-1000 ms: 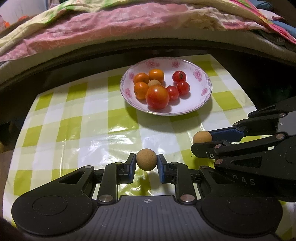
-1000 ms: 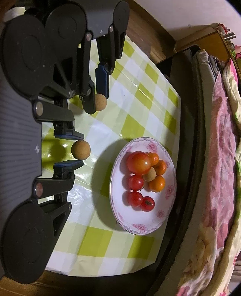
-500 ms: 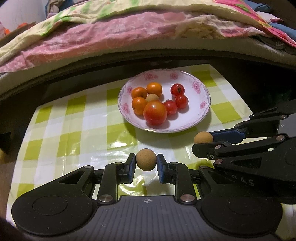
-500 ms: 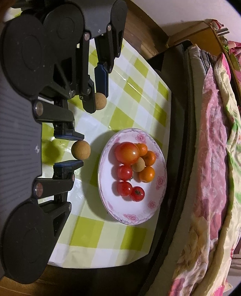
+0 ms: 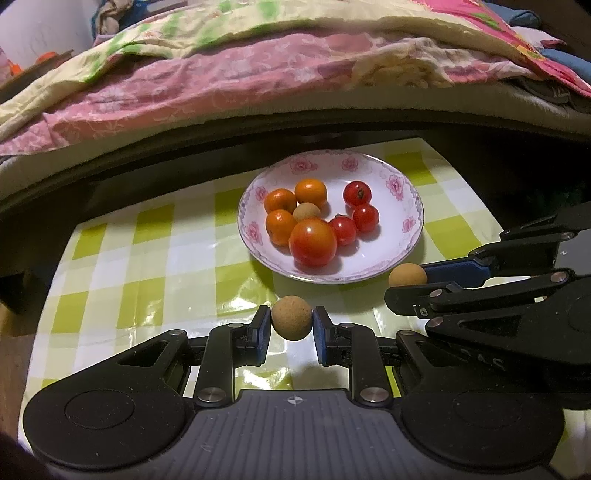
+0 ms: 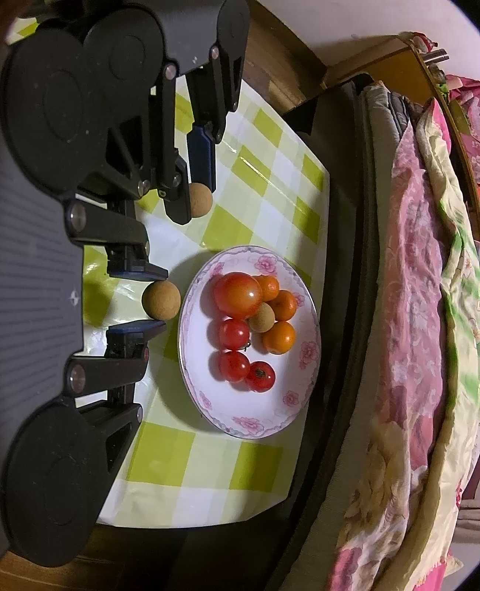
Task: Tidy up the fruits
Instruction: 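Carry both longans over the white plate with both grippers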
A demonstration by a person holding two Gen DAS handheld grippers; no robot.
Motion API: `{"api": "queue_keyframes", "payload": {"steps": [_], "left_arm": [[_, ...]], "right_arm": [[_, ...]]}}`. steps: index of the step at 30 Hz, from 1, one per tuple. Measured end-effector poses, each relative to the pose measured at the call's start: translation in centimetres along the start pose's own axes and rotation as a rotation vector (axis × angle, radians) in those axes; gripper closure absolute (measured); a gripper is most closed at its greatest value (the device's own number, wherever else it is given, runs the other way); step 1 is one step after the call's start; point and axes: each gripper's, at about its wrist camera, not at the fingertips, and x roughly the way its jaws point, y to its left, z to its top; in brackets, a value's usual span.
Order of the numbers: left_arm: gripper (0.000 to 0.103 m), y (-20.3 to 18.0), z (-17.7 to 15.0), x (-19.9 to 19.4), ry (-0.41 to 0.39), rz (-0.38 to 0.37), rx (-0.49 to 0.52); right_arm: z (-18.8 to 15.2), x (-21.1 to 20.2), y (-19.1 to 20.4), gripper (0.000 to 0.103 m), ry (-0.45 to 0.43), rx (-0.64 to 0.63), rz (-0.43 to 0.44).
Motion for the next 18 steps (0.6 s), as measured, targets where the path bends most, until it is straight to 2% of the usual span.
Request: {"api": "queue_keyframes", "payload": {"steps": [18], "left_arm": [[0.073, -0.1, 2.5, 0.9, -0.039, 0.001, 0.007]], "right_arm": [[1.7, 0.1, -1.4, 0.075, -0.025, 0.054, -0.019]]}}
